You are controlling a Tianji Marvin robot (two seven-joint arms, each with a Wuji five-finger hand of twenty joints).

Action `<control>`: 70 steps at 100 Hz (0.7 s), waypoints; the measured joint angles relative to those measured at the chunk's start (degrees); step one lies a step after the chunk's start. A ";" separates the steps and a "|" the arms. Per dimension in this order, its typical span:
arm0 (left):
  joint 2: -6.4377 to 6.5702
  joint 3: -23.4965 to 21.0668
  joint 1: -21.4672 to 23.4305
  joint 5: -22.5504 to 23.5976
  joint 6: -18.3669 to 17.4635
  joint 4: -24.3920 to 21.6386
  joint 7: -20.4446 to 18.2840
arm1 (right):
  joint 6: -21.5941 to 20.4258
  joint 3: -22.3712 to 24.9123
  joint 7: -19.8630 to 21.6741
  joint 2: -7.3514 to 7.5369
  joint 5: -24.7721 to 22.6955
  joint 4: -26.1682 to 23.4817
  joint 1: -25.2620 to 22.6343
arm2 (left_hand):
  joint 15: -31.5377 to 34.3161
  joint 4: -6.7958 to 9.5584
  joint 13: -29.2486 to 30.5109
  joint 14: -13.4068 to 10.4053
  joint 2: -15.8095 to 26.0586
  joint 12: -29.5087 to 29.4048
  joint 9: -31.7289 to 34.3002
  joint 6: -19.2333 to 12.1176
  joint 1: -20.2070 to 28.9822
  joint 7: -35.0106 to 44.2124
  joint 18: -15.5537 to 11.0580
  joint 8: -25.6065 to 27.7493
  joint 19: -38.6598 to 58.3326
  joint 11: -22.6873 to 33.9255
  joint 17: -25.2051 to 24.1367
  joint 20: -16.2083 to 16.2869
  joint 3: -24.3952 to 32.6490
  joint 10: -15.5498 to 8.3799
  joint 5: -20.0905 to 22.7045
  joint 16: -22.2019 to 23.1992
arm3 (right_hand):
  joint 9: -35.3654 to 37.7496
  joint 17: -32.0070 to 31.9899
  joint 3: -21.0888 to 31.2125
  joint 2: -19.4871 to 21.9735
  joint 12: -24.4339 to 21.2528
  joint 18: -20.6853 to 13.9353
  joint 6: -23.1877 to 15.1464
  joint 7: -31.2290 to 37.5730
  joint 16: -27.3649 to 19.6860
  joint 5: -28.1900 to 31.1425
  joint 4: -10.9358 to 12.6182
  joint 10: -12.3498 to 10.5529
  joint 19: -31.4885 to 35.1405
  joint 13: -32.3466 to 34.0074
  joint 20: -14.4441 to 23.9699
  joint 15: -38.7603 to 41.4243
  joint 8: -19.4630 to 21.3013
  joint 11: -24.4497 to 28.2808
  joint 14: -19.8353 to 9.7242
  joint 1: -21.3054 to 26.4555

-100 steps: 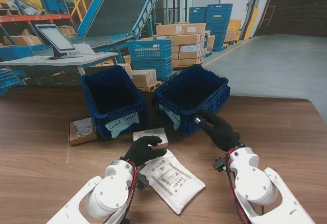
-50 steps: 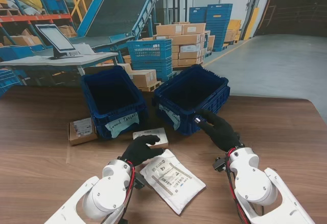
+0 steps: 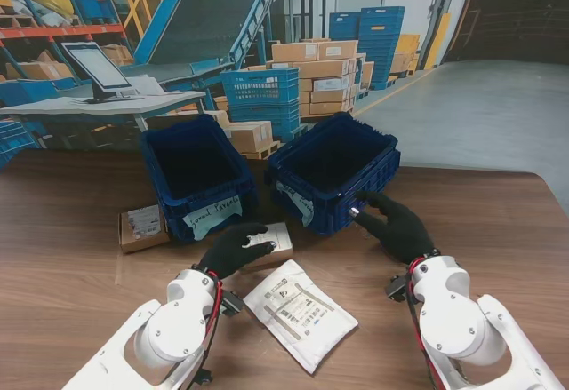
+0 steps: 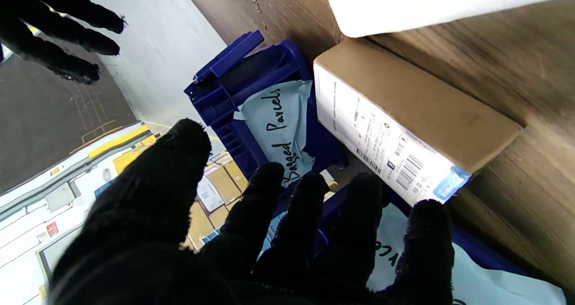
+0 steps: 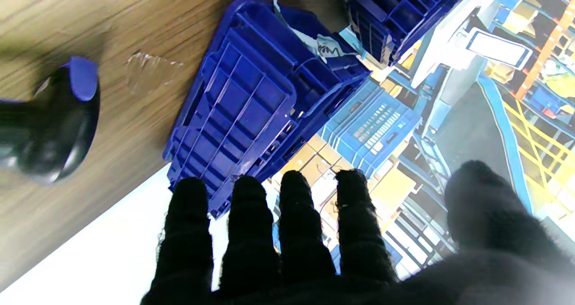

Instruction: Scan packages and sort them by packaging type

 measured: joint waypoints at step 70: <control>0.52 -3.74 -0.11 -2.76 -5.17 1.99 -0.43 | 12.55 9.25 15.85 3.30 -14.86 -10.69 -9.33 | -0.91 0.00 -2.79 0.01 1.24 -0.79 -1.23 0.01 -0.06 -0.61 -0.18 -0.42 -2.12 -3.01 -0.78 -1.13 -1.80 0.50 0.00 -2.10 | -1.54 0.01 2.62 -4.28 1.00 0.00 1.68 -0.53 0.61 0.00 0.00 0.00 0.00 0.01 0.01 0.25 0.70 1.30 0.00 0.01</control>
